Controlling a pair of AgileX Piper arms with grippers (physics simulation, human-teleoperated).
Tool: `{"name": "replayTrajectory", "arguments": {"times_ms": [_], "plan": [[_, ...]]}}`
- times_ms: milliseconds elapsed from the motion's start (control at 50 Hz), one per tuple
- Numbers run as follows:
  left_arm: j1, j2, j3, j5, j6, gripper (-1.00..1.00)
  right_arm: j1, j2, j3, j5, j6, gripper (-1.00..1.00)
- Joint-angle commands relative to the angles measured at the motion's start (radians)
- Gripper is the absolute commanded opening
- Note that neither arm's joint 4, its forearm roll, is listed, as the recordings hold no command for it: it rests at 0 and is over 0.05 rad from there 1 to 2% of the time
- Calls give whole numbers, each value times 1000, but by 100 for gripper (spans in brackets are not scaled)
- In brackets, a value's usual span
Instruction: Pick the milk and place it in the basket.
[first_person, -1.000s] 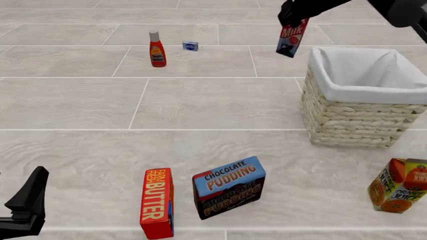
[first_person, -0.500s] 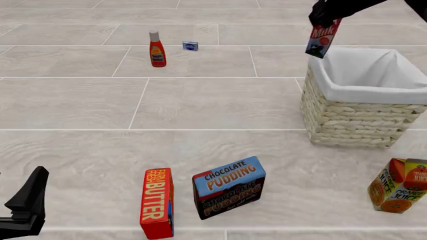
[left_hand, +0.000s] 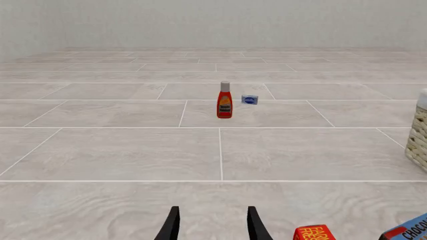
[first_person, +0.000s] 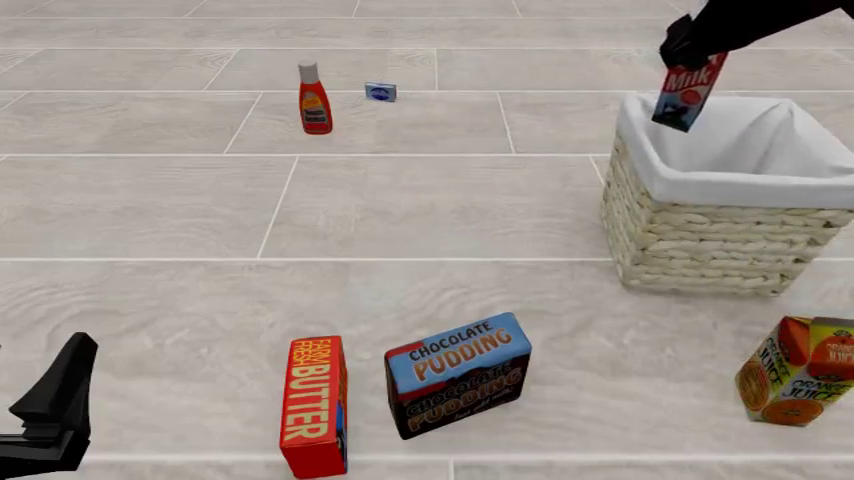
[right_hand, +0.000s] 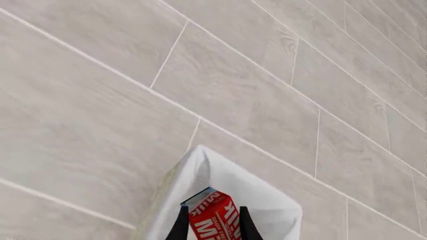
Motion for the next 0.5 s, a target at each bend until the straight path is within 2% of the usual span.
{"name": "replayTrajectory", "arguments": {"times_ms": [20, 500], "plan": [[0, 0, 0, 0, 0, 100, -32, -21, 31, -31, 21, -100], [0, 0, 0, 0, 0, 100, -80, 4, 78, -80, 23, -100]]}}
